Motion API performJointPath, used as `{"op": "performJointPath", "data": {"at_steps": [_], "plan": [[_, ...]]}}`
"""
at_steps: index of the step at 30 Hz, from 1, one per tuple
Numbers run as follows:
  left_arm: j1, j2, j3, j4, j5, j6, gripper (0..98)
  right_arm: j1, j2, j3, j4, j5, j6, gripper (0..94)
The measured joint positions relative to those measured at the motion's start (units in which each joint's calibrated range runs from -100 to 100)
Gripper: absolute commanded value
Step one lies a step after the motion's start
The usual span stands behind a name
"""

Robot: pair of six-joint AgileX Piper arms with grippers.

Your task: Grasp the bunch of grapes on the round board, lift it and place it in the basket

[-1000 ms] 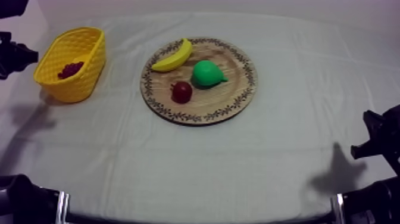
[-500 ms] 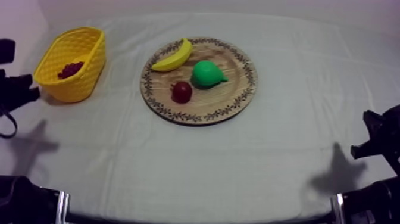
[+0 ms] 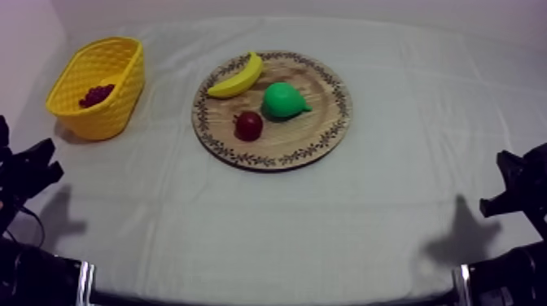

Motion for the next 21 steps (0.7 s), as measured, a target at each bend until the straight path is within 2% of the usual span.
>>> {"op": "performJointPath", "data": {"at_steps": [3,6,10,14,18,21], "plan": [[0.2,-3.8,0.1,0.0,3.3,0.9,0.0,0.0,0.0,0.0,0.0,0.0,0.0,0.3],[-0.4,-7.0,0.2,1.22,6.3,0.2,0.0,0.0,0.0,0.0,0.0,0.0,0.0,0.3],[-0.5,-9.6,0.1,1.79,9.4,-2.8,0.0,0.0,0.0,0.0,0.0,0.0,0.0,0.3],[-0.7,-10.2,0.8,2.65,8.0,-5.0,0.0,0.0,0.0,0.0,0.0,0.0,0.0,0.3],[-1.0,-10.3,1.1,3.13,7.2,-4.4,0.0,0.0,0.0,0.0,0.0,0.0,0.0,0.3],[-1.9,-10.2,1.7,3.89,6.0,-2.2,0.0,0.0,0.0,0.0,0.0,0.0,-0.1,0.3]]}}
